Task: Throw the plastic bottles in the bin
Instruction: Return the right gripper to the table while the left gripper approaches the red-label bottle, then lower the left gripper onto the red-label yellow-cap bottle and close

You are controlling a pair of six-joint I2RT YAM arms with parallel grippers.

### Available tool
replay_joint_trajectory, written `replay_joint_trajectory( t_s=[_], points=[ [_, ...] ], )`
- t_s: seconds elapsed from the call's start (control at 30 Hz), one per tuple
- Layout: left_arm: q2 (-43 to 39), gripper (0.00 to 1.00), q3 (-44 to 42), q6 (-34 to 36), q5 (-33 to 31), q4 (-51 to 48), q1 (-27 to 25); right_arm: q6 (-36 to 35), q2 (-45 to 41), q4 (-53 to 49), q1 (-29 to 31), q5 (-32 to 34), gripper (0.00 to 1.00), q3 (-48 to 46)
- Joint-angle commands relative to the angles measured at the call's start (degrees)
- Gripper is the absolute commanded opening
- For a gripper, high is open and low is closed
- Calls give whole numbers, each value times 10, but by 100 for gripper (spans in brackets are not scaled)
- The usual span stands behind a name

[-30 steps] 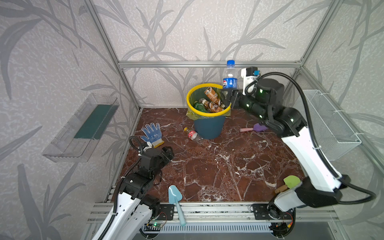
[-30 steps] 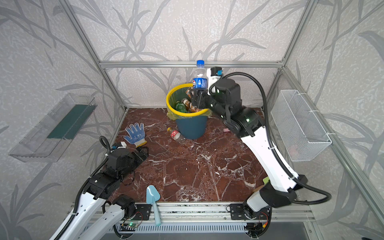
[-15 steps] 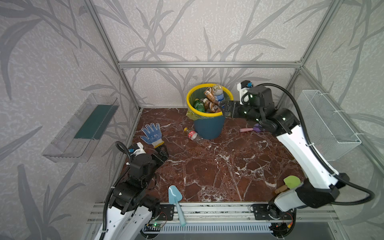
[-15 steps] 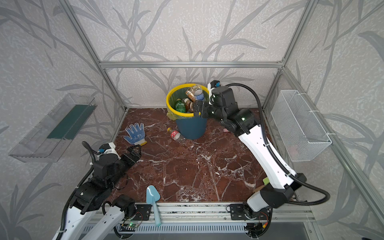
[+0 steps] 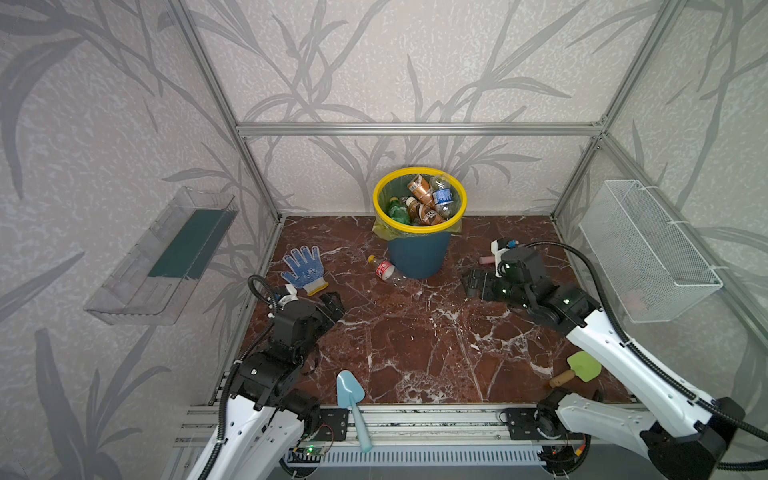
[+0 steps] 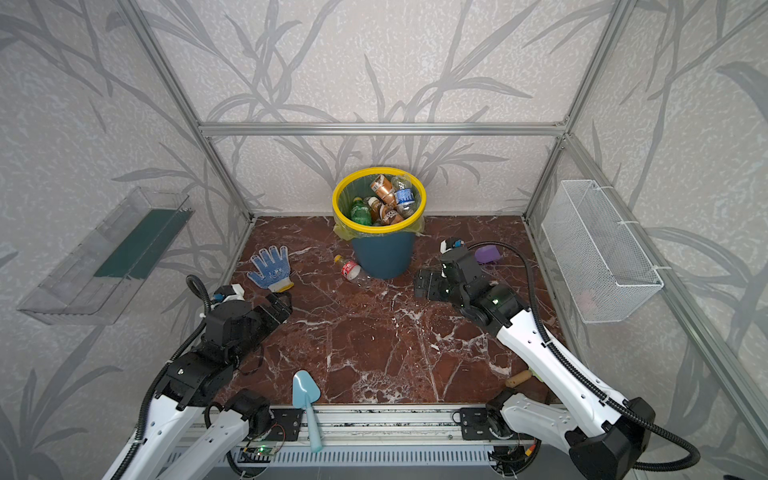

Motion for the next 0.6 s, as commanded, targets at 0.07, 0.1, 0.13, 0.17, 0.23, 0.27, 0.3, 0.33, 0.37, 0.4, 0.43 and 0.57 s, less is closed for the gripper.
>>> replay_joint_trajectory(
  t_s=[0.07, 0.1, 0.13, 0.17, 0.23, 0.27, 0.3, 0.33, 0.37, 0.4, 0.43, 0.57],
  points=[
    [4, 100, -2, -6, -4, 1, 3, 53, -30, 70, -1, -47, 99, -63],
    [5, 99, -3, -5, -5, 5, 3, 63, -33, 77, -1, -53, 99, -78],
    [7, 99, -3, -6, -5, 7, 3, 71, -36, 86, -1, -59, 99, -91],
    [9, 98, -4, -6, -5, 10, 4, 79, -39, 96, -1, -66, 99, -105],
    [17, 95, -4, -5, -4, 15, 4, 95, -43, 109, 0, -78, 99, -128],
    [23, 94, -4, -6, -2, 17, 3, 103, -43, 117, 1, -86, 99, -140],
    [30, 93, -3, -8, -1, 20, 3, 110, -43, 125, 2, -93, 98, -150],
    [36, 92, -3, -10, 0, 22, 3, 114, -43, 129, 5, -98, 97, -157],
    [44, 92, -3, -14, 1, 26, 3, 118, -42, 132, 7, -100, 97, -166],
    [53, 91, -3, -17, 4, 28, 3, 123, -42, 136, 12, -101, 96, -174],
    [62, 90, -2, -21, 6, 31, 3, 128, -42, 142, 14, -102, 95, -183],
    [96, 90, -4, -38, 24, 48, 3, 150, -40, 169, 26, -109, 92, -218]
  ],
)
